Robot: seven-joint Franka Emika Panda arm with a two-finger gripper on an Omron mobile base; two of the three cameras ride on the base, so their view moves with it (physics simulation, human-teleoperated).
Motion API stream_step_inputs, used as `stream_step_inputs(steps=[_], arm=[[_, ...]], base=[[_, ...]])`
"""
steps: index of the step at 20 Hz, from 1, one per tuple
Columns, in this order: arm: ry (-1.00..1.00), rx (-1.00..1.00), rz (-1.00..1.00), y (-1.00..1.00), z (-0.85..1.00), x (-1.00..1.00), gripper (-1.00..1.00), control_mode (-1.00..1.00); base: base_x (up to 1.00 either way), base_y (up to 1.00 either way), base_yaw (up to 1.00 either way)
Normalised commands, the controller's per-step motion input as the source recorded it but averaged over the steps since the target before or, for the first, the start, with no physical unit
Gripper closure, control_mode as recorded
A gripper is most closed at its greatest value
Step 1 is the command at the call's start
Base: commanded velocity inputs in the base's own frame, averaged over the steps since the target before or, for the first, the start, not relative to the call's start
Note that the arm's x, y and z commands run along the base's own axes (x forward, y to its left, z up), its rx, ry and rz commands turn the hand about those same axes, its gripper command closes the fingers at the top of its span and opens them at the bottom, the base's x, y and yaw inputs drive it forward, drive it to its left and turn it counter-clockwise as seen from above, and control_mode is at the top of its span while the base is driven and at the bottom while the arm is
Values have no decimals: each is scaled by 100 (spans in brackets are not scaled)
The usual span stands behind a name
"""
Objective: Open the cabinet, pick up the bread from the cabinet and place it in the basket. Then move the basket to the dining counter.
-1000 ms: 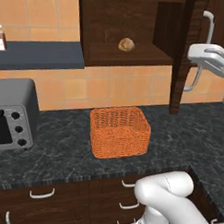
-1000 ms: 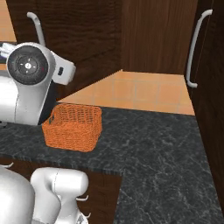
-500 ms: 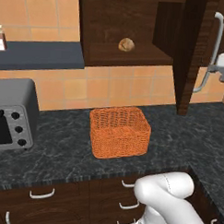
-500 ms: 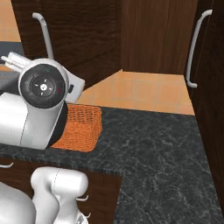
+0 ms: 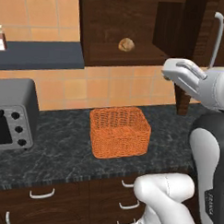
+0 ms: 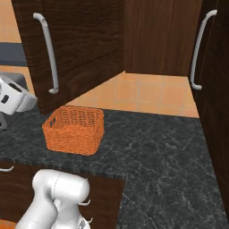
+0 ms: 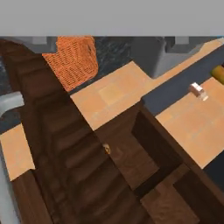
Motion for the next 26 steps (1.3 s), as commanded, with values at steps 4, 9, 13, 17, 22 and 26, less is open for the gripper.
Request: stream_step_inputs(steps=[4,9,13,17,22,26], arm=[[9,13,-31,78,-22,100,-100,-100],[-23,13,-36,56,-3,99,-100,-100],[-53,17,-25,1,-2,62,-100,-100],[-51,17,-52,0,0,41,-100,-100],[-28,20,-74,0,0,17,-100,-100],[-12,45,-62,-18,0,0,-100,-100]], base=[[0,0,0],[0,0,0],[0,0,0],[0,0,0],[0,0,0],[0,0,0]])
